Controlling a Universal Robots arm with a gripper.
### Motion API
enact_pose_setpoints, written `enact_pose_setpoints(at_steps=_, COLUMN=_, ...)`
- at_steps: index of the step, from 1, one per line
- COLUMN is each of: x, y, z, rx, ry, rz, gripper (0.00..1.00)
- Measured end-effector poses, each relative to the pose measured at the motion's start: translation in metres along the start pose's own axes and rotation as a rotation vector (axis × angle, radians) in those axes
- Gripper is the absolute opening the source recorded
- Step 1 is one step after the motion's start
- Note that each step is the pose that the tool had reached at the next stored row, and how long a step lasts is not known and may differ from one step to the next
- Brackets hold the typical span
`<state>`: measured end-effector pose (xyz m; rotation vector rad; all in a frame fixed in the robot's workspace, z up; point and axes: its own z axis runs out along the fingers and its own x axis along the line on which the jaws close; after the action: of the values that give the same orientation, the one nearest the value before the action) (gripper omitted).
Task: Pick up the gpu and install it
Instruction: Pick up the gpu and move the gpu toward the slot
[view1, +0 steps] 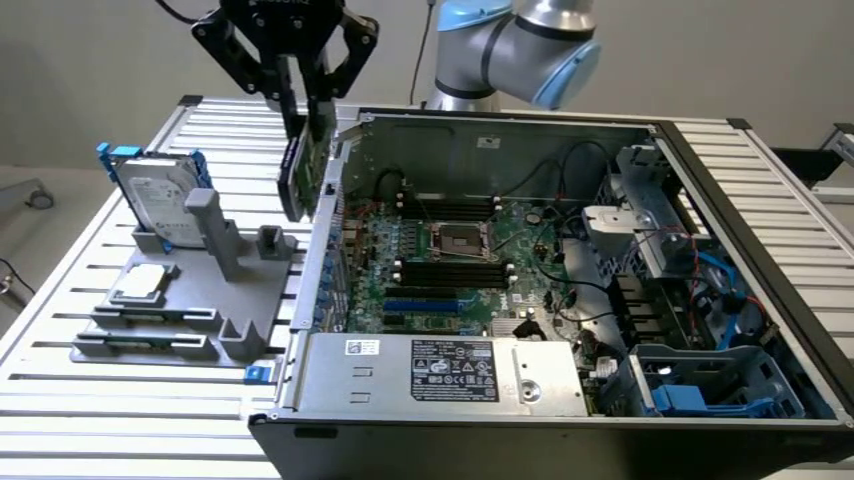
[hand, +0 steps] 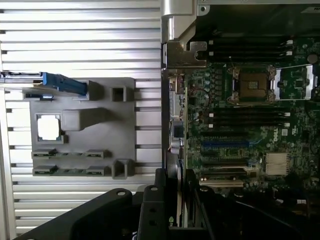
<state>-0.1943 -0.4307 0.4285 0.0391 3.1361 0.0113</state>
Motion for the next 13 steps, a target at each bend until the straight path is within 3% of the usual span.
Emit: enact_pose_setpoints(at_steps=13, x=-0.059, y=0.0015, z=0.0015, rx=-0.0007, ry=0.0, rz=0.0, gripper=0.27)
